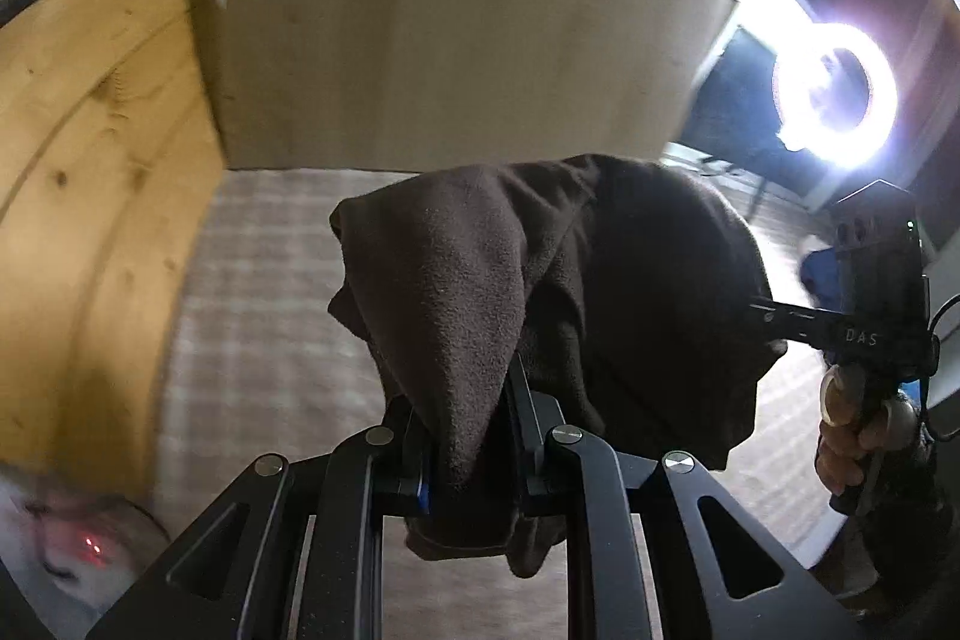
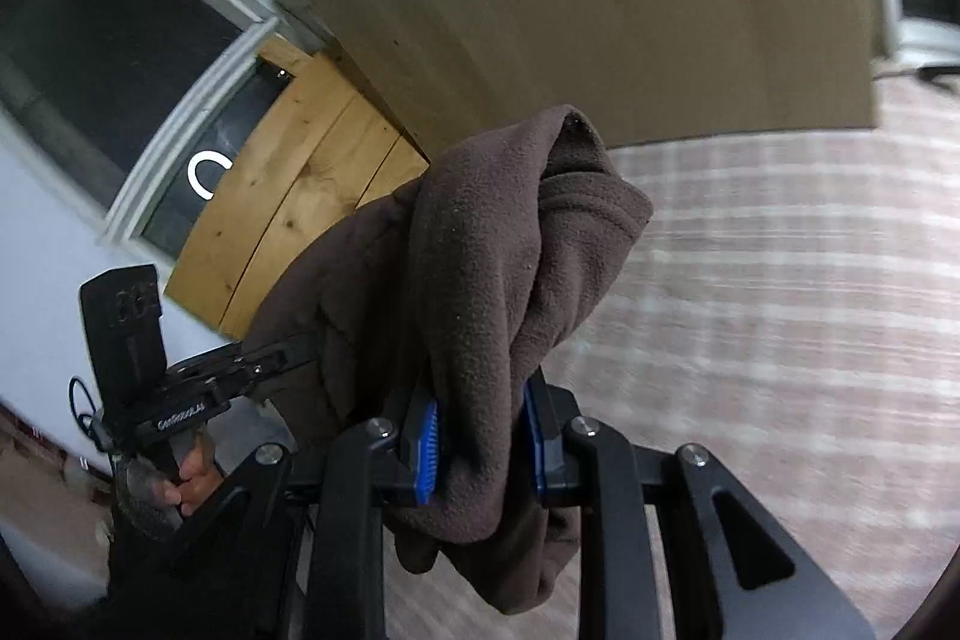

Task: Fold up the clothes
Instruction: 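Lift the brown fleece bundle with both grippers and carry it toward the wooden board, then lower the fleece bundle onto the rug beside the board with both grippers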

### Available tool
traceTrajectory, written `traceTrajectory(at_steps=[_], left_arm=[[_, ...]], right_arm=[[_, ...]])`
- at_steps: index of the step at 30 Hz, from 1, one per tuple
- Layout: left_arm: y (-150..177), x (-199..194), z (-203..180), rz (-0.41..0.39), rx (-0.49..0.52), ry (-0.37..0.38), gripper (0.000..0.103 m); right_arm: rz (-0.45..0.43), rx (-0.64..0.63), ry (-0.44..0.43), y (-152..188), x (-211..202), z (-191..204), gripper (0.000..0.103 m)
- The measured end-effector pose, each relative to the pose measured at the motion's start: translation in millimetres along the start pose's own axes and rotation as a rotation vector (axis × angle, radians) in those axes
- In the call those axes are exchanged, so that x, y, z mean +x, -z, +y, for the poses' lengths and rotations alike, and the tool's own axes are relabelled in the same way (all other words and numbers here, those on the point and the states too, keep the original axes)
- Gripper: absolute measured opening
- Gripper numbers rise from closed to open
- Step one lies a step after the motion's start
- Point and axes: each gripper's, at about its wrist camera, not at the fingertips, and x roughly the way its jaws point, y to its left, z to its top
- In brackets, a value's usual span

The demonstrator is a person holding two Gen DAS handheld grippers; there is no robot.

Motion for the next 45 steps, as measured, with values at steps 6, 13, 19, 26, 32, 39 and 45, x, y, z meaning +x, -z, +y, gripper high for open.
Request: traceTrajectory(at_steps=[6, 13, 19, 26, 32, 39, 45], left_arm=[[-25, 44, 54, 0.047, 0.009, -0.028, 0.017], [-18, 77, 78, 0.104, 0.038, -0.071, 0.028], [-13, 73, 87, 0.081, 0.076, -0.131, 0.031], [-50, 61, 82, -0.015, 0.099, -0.111, 0.029], [-62, 131, 88, 0.120, 0.102, -0.123, 0.034], [-55, 90, 65, 0.058, 0.129, -0.085, 0.025], [-18, 69, -23, 0.078, 0.311, 0.170, 0.026]], right_arm=[[0.042, 0.050, 0.018, -22, 80, -5, 0.022], [0.163, 0.022, 0.173, -28, 140, -34, 0.030], [0.155, -0.042, 0.214, -31, 108, -24, 0.040], [0.039, -0.215, 0.238, -64, 103, 22, 0.040], [0.056, -0.270, 0.244, -68, 109, 23, 0.040], [0.083, -0.318, 0.257, -65, 107, 19, 0.040], [0.142, -0.349, 0.275, -58, 108, 11, 0.014]])
